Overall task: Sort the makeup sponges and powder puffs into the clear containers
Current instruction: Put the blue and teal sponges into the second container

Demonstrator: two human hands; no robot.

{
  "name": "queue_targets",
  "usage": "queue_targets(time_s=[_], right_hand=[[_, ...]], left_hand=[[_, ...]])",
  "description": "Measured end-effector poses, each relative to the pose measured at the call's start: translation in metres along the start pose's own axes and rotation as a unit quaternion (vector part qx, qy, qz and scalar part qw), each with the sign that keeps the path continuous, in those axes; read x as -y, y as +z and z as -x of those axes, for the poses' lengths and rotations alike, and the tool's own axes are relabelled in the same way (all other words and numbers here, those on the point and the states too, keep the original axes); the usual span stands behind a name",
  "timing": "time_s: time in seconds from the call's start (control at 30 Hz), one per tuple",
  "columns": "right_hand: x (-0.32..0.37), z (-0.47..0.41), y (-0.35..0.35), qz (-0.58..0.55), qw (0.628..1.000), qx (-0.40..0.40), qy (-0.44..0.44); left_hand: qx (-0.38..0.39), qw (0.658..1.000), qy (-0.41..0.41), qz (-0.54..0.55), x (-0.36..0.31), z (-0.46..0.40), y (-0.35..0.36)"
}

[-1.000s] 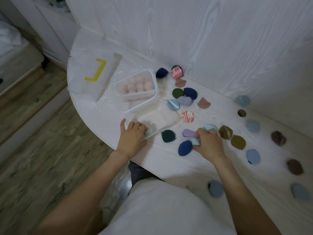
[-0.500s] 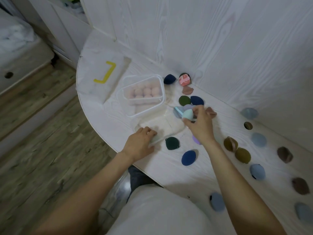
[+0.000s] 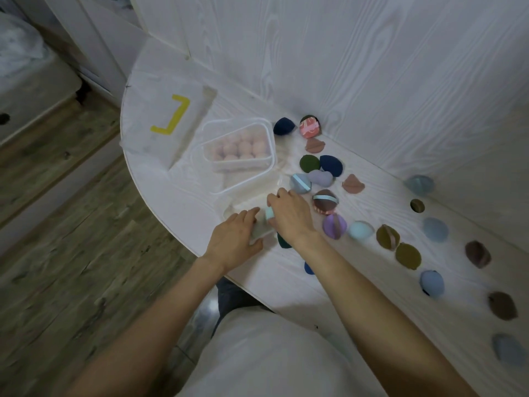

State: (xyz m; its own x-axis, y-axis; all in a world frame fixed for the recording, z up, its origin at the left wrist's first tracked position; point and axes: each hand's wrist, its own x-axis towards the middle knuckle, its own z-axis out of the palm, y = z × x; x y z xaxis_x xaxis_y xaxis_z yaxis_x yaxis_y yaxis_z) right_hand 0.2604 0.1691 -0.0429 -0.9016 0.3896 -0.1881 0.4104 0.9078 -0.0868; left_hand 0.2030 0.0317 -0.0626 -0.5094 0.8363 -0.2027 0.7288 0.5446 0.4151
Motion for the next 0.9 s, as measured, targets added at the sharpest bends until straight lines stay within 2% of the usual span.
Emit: queue_targets(time_s=[0.07, 0.17, 0.33, 0.4, 0.47, 0.5, 0.57, 0.63, 0.7, 0.83, 0.9], right_hand=[[-0.003, 0.0, 0.003, -0.012, 1.0, 0.014, 0.008], [-0.008, 0.005, 0.003, -0.135, 0.99, 0.035, 0.034], [-0.023, 0.029, -0.005, -0.265, 0.963, 0.001, 0.046], [-0.038, 0.043, -0.007, -0.325, 0.94, -0.064, 0.084], [-0.06, 0.059, -0.006, -0.302, 0.93, -0.146, 0.149], [-0.073, 0.067, -0.003, -0.264, 0.934, -0.158, 0.181], [-0.1, 0.08, 0.008, -0.158, 0.954, -0.109, 0.23], [-0.122, 0.088, 0.021, -0.105, 0.959, -0.042, 0.258], [-0.133, 0.091, 0.03, -0.111, 0.959, -0.032, 0.259], [-0.134, 0.098, 0.024, -0.14, 0.961, -0.115, 0.208], [-0.117, 0.097, 0.008, -0.227, 0.942, -0.153, 0.192]], left_hand=[[0.012, 1.0, -0.009, -0.019, -0.003, -0.002, 0.0], [0.019, 0.998, -0.006, -0.057, -0.001, -0.005, 0.0], [0.025, 0.997, 0.025, -0.069, 0.002, -0.01, -0.001], [0.027, 0.997, 0.026, -0.074, 0.001, -0.012, -0.002], [0.029, 0.996, 0.023, -0.078, 0.001, -0.012, -0.001], [0.029, 0.996, 0.022, -0.08, 0.001, -0.012, -0.001], [0.033, 0.996, 0.025, -0.08, 0.001, -0.012, 0.0], [0.035, 0.996, 0.031, -0.077, 0.0, -0.013, 0.001], [0.034, 0.996, 0.031, -0.071, 0.001, -0.014, 0.001], [0.034, 0.997, 0.034, -0.066, 0.002, -0.014, 0.002], [0.035, 0.996, 0.033, -0.07, 0.003, -0.013, 0.003]])
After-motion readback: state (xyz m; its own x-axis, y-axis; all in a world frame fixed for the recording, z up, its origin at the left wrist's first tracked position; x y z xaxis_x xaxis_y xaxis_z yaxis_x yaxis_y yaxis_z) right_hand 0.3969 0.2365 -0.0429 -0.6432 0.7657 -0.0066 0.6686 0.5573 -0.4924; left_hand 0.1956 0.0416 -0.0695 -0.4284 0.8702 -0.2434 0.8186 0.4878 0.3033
